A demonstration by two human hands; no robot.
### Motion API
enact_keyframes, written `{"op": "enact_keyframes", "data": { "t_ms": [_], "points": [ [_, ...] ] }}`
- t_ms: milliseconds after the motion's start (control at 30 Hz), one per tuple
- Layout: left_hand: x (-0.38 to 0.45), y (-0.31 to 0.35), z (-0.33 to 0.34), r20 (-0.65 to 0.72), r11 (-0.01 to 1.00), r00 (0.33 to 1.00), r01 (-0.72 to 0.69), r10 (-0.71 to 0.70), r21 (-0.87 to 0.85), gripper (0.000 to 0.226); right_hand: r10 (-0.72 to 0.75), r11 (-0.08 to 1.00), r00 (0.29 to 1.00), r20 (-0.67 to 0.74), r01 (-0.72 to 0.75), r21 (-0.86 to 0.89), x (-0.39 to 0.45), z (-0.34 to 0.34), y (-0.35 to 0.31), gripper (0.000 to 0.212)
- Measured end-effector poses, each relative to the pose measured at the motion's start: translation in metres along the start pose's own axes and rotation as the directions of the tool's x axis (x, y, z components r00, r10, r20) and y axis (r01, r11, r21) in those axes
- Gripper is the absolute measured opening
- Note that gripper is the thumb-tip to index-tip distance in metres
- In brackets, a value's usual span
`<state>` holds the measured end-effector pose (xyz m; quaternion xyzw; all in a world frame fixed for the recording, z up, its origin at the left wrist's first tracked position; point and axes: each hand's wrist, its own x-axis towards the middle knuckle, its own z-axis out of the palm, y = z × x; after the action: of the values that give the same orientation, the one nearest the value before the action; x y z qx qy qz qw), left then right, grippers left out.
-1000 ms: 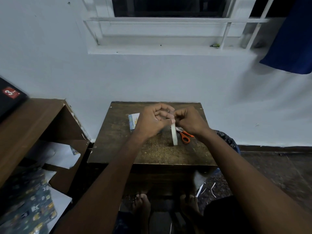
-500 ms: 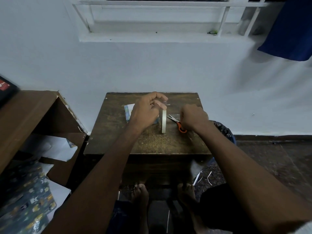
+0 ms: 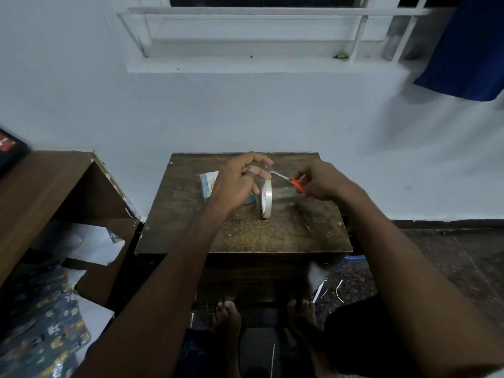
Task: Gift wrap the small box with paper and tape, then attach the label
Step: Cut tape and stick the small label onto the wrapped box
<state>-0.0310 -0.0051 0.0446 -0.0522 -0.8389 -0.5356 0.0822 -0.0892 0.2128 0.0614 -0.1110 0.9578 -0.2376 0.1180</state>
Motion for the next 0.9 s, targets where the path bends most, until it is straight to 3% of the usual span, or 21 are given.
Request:
{"op": "enact_keyframes", "data": {
  "t_ms": [133,567,900],
  "points": [
    [0.000,0.000,-0.001,0.015,1.000,1.000,-0.005,0.005,-0.016,0.049,-0.116,0.993,0.993,0.018,0.116,0.027,-0.004,-0.013,0.007,0.037],
    [0.000,-0.001,0.000,0.013,1.000,1.000,-0.029,0.029,-0.005,0.049,-0.266,0.929,0.963,0.030,0.248,0.276,-0.010,-0.023,0.013,0.043],
    [0.001,-0.002,0.000,0.009,1.000,1.000,-0.021,0.021,0.002,0.053,-0.305,0.928,0.951,-0.043,0.307,0.210,-0.010,-0.019,0.003,0.045]
  ]
}}
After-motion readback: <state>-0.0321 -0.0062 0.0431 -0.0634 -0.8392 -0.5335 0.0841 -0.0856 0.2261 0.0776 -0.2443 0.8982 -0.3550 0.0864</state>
